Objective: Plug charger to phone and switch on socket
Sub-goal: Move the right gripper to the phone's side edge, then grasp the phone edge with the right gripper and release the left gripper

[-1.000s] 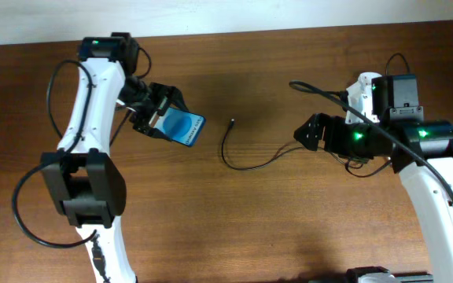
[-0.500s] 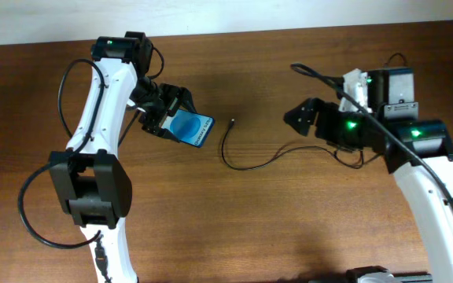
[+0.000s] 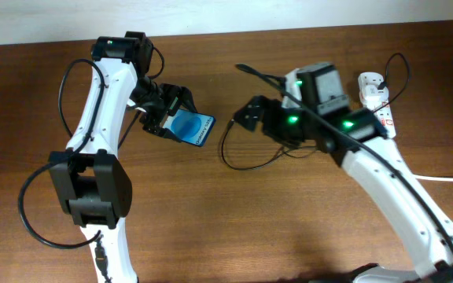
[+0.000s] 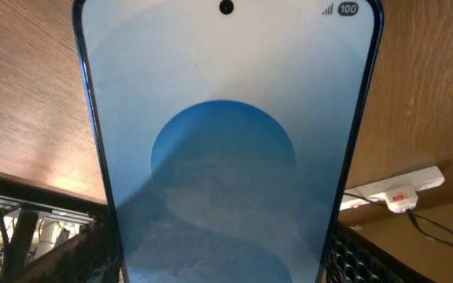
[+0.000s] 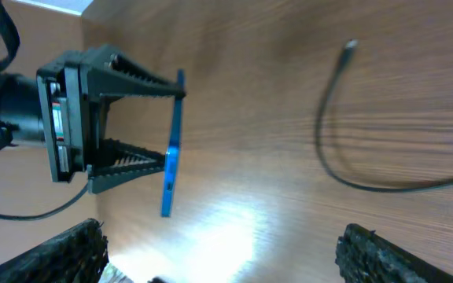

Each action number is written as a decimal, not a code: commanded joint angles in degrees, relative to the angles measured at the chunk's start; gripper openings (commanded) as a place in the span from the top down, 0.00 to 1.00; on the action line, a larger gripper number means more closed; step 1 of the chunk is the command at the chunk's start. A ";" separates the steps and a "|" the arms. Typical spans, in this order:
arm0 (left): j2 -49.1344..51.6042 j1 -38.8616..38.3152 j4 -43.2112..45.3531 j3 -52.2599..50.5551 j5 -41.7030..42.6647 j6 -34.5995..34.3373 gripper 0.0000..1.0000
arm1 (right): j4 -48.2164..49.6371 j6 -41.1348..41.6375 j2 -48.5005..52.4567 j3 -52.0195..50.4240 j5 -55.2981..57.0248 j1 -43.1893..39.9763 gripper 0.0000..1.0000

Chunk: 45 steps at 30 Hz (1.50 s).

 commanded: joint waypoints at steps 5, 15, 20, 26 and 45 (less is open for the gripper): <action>-0.31 -0.33 0.39 1.53 3.10 -0.76 1.00 | 6.60 8.52 6.01 0.70 1.55 6.40 0.09; -0.31 -2.71 2.51 1.53 3.17 -1.20 1.00 | 10.40 11.63 8.72 0.70 7.82 10.43 0.31; -0.31 -2.71 2.49 1.53 7.32 -1.20 1.00 | 11.26 12.63 9.14 0.70 11.21 11.21 0.36; -0.31 -2.95 2.47 1.53 9.14 -1.18 1.00 | 13.55 13.05 11.76 0.70 11.15 11.52 0.41; -0.31 -3.34 1.77 1.53 9.16 -1.18 1.00 | 16.85 12.98 12.59 0.70 11.10 12.37 0.62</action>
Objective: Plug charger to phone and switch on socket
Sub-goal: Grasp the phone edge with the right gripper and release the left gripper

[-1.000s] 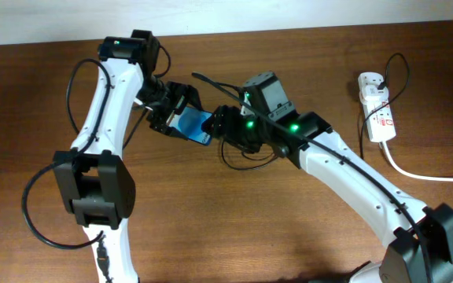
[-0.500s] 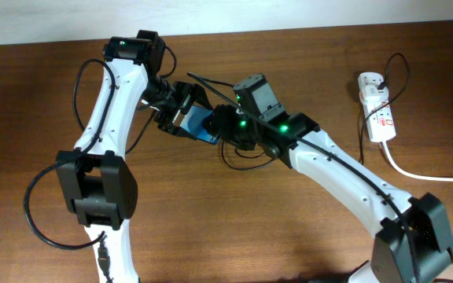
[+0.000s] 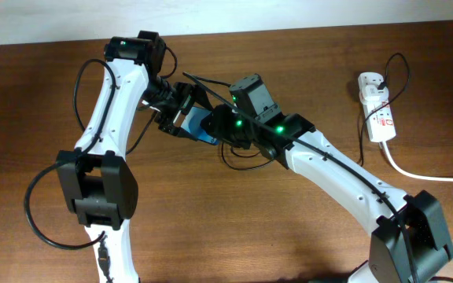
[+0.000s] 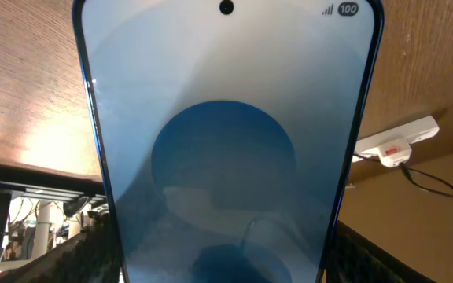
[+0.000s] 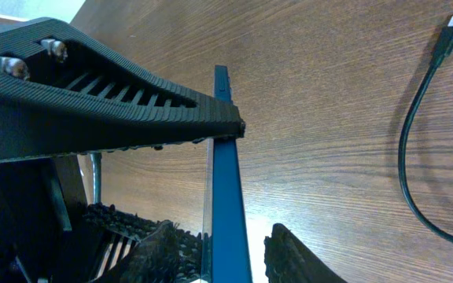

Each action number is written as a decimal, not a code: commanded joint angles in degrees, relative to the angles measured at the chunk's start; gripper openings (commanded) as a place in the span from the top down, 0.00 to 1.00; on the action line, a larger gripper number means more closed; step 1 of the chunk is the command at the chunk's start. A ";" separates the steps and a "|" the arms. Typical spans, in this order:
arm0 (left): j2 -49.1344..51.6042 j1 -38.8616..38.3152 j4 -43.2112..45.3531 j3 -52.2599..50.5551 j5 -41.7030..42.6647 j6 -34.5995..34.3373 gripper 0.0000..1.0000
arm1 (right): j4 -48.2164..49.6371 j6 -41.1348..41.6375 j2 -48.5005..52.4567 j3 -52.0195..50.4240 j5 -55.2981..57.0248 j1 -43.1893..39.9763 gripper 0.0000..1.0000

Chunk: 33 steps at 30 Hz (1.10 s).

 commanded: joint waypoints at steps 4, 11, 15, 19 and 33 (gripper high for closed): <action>-0.31 -0.28 -0.13 1.53 1.95 -0.70 1.00 | 0.20 -0.37 0.22 0.70 0.46 0.50 0.69; -0.31 -0.28 -0.13 1.53 1.95 -0.70 1.00 | 0.20 -0.35 0.22 0.70 0.24 0.50 0.83; -0.31 -0.28 -0.13 1.53 1.95 -0.70 1.00 | 0.20 -0.35 0.22 0.70 0.22 0.50 0.93; -0.31 -0.28 -0.13 1.53 1.95 -0.70 1.00 | 0.17 -0.35 0.22 0.70 0.00 0.50 0.96; -0.31 -0.28 -0.13 1.53 1.95 -0.68 0.45 | 0.20 -0.33 0.20 0.70 -1.38 0.44 0.96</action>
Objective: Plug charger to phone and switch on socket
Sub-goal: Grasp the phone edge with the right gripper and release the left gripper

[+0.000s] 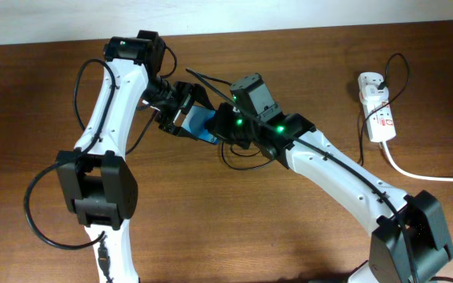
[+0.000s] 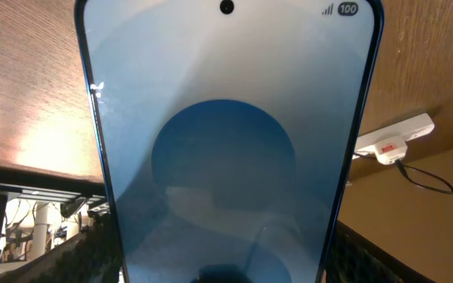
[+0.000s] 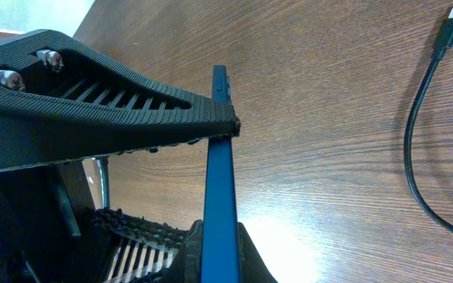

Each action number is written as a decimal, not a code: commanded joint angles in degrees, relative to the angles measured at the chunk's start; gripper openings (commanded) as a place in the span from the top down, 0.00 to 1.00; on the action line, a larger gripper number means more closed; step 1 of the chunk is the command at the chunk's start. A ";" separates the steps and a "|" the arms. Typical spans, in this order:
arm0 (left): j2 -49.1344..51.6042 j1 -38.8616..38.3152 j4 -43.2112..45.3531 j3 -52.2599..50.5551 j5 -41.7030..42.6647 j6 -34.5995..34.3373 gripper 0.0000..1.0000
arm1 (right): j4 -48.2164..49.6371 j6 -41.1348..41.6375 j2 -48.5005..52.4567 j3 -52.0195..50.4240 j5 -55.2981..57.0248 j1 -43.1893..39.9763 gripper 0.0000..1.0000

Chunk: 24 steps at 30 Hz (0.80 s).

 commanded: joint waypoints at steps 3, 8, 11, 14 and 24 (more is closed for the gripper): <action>-0.31 -0.24 -0.35 1.53 1.46 -0.70 0.00 | -0.17 -3.10 0.20 0.70 -1.60 0.46 0.96; -0.31 -0.22 -0.35 1.53 1.44 -0.70 0.01 | -0.17 -3.08 0.20 0.70 -4.24 -1.42 0.96; -0.31 -0.22 -0.35 1.53 1.44 -0.70 0.01 | -0.20 -3.10 0.09 0.70 -5.99 -2.58 0.96; -0.31 -0.22 -0.31 1.53 1.05 0.37 0.01 | -0.63 -3.13 -0.24 0.70 -6.69 -3.63 0.96; -0.31 0.61 3.76 1.53 -0.66 17.33 0.01 | -10.71 -7.72 -4.55 0.70 -7.08 -9.16 0.96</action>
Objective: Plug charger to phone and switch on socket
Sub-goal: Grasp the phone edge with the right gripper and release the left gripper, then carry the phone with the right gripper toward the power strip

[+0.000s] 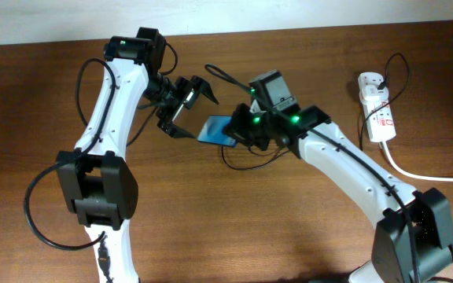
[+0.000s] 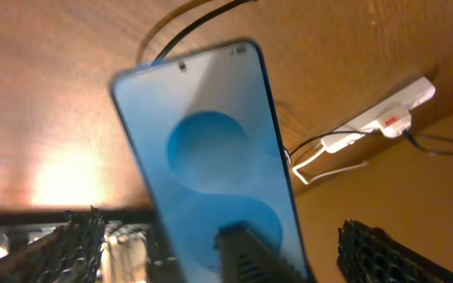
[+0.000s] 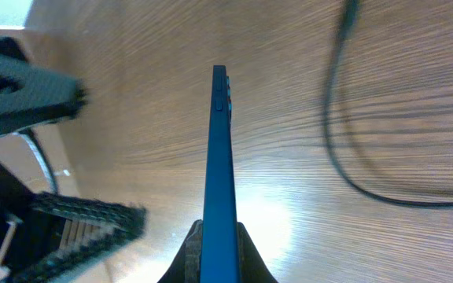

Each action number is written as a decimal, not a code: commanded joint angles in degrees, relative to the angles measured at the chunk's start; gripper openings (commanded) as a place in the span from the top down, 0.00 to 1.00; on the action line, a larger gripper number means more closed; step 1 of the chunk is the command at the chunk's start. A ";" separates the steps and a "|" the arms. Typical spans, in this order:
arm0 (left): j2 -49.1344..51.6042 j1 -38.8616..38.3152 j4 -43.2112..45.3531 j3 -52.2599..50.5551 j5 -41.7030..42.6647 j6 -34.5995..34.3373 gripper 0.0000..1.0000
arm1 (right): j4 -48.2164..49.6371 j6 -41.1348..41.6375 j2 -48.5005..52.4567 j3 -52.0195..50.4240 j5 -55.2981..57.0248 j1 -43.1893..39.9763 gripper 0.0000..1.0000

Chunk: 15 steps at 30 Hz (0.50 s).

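Observation:
The blue phone (image 1: pixel 217 130), screen lit, hangs above the table with my right gripper (image 3: pixel 221 236) shut on its edge. It shows edge-on in the right wrist view and face-on (image 2: pixel 211 149) in the left wrist view. My left gripper (image 1: pixel 197 116) stands open just left of the phone, not touching it; its fingers (image 2: pixel 75 250) flank the frame. The black charger cable (image 1: pixel 238 163) loops on the table below the phone, with its free end (image 1: pixel 210 69) farther back. The white socket strip (image 1: pixel 376 110) lies at the far right, the cable's plug in it.
A white mains lead (image 1: pixel 431 177) runs from the strip off the right edge. The left arm's black cables (image 1: pixel 81 86) hang beside its white links. The table's back edge meets a pale wall (image 1: pixel 289 16).
My left gripper has opened and let go of the phone. The right gripper, still shut on it, now holds it alone, a little to the right of the left fingers.
At first my left gripper held the phone and the right gripper was open well to its right, over the cable. Then the right gripper's open fingers stood around the phone's edge, then shut on it. Now the left is open and only the right holds the phone.

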 commanded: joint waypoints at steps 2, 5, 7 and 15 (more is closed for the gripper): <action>-0.31 1.09 0.42 1.14 -0.81 10.56 0.01 | -2.32 -4.44 -6.29 0.72 -1.03 -3.56 0.96; -0.31 1.92 0.42 1.14 -0.63 14.21 0.01 | -5.55 -5.64 -8.72 0.70 -1.05 -6.08 0.96; -0.31 2.49 0.44 1.14 -0.61 15.80 0.01 | -8.33 -7.02 -9.68 0.70 -1.09 -7.50 0.96; -0.31 3.19 4.92 1.14 6.23 26.84 0.01 | -11.89 -10.56 -13.38 0.31 -1.20 -9.49 0.96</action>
